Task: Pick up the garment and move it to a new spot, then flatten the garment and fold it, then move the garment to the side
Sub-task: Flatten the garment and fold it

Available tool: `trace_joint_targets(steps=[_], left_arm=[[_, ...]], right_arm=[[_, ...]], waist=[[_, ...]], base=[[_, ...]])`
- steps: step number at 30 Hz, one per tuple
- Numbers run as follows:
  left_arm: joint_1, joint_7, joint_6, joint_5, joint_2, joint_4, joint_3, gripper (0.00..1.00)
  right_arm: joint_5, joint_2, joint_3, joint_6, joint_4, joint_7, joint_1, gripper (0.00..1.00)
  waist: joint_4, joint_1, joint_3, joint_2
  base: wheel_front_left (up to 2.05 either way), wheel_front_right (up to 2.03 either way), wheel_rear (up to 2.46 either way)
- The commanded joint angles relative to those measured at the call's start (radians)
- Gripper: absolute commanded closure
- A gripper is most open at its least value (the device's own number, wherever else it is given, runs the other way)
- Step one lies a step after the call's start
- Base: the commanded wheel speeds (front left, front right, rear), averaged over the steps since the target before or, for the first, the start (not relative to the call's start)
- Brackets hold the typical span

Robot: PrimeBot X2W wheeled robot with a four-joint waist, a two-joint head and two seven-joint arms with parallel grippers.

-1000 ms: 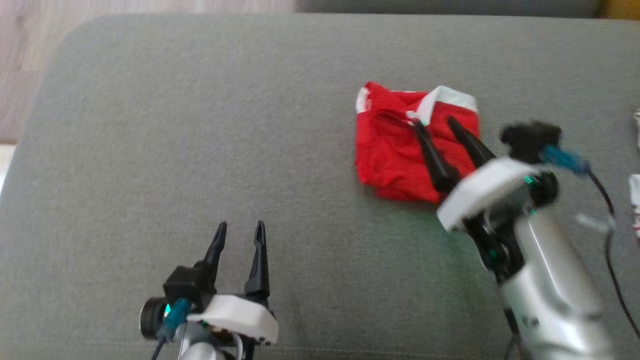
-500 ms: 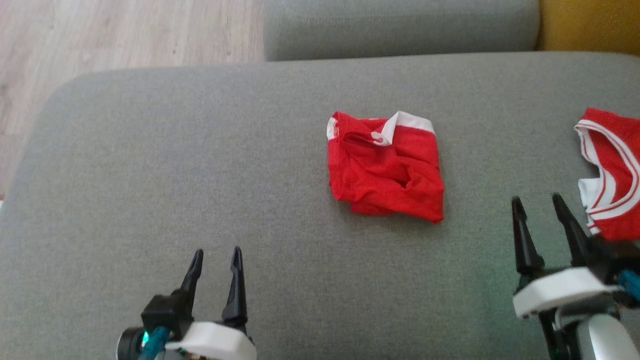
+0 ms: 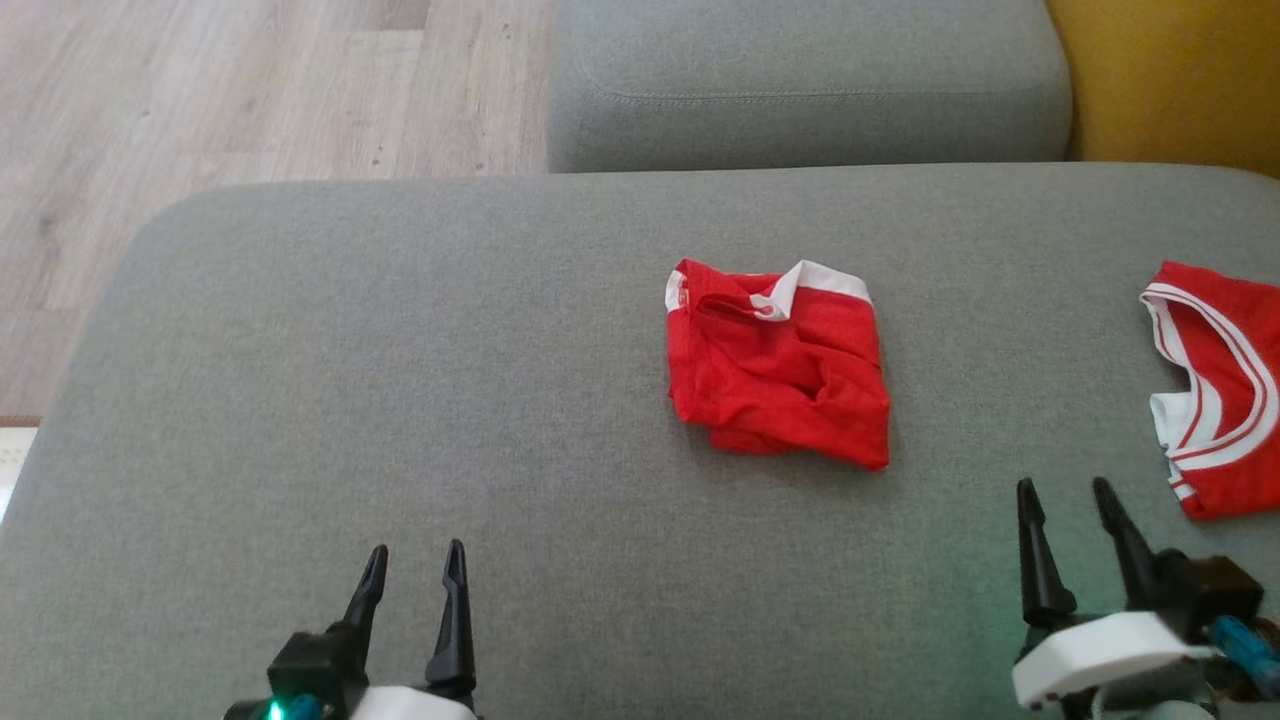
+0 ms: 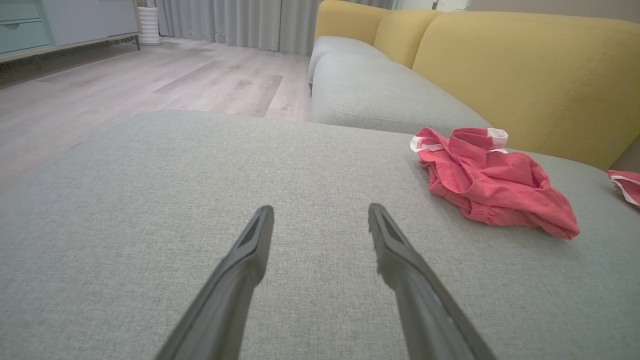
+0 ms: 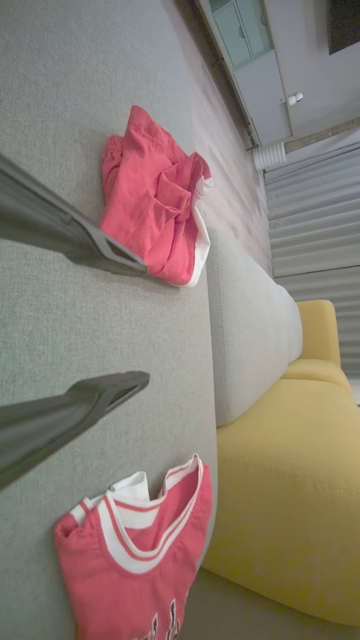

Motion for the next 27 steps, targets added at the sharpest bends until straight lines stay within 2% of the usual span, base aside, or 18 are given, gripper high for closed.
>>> trace_joint_targets(steps=[1,2,3,10,16,17,20,27], left_arm=[[-0.029,-0.012,0.002,0.01,-0.005,-0.039,0.03,0.0],[-0.032,-0.012,0.004,0.009,-0.005,-0.042,0.028,0.0],[-0.035,-0.012,0.006,0.007,-0.005,-0.045,0.025,0.0],[-0.134,-0.012,0.01,-0.004,-0.005,-0.06,-0.039,0.0],[-0.224,-0.012,0.028,-0.034,-0.005,-0.05,-0.102,0.0],[-0.24,-0.012,0.037,-0.043,-0.005,-0.047,-0.114,0.0],[-0.254,-0.012,0.048,-0.053,-0.005,-0.044,-0.121,0.0],[-0.25,-0.012,0.061,-0.061,-0.005,-0.043,-0.111,0.0]], right_arm=[[0.01,-0.001,0.031,0.007,-0.022,-0.001,-0.055,0.58],[0.016,-0.002,0.044,0.007,-0.019,0.01,-0.07,0.97],[0.026,-0.004,0.055,0.007,-0.016,0.02,-0.091,1.0],[0.071,-0.051,0.147,0.007,0.057,0.111,-0.361,1.0],[0.083,-0.093,0.212,0.007,0.252,0.171,-0.564,1.0],[0.088,-0.102,0.235,0.007,0.321,0.184,-0.607,1.0],[0.087,-0.12,0.28,0.007,0.401,0.184,-0.653,1.0],[0.125,-0.118,0.357,0.007,0.48,0.139,-0.673,1.0]], waist=[[0.003,0.0001,0.008,-0.0001],[0.004,0.0001,0.015,-0.0001],[0.006,0.0001,0.024,-0.0001],[0.047,0.0001,0.183,-0.0001],[0.118,0.0001,0.278,-0.0001],[0.137,0.0001,0.294,-0.0001],[0.156,0.0001,0.308,-0.0001],[0.162,0.0001,0.3,-0.0001]], base=[[0.0,0.0,0.0],[0.0,0.0,0.0],[0.0,0.0,0.0],[0.0,0.0,0.0],[0.0,0.0,0.0],[0.0,0.0,0.0],[0.0,0.0,0.0],[0.0,0.0,0.0]])
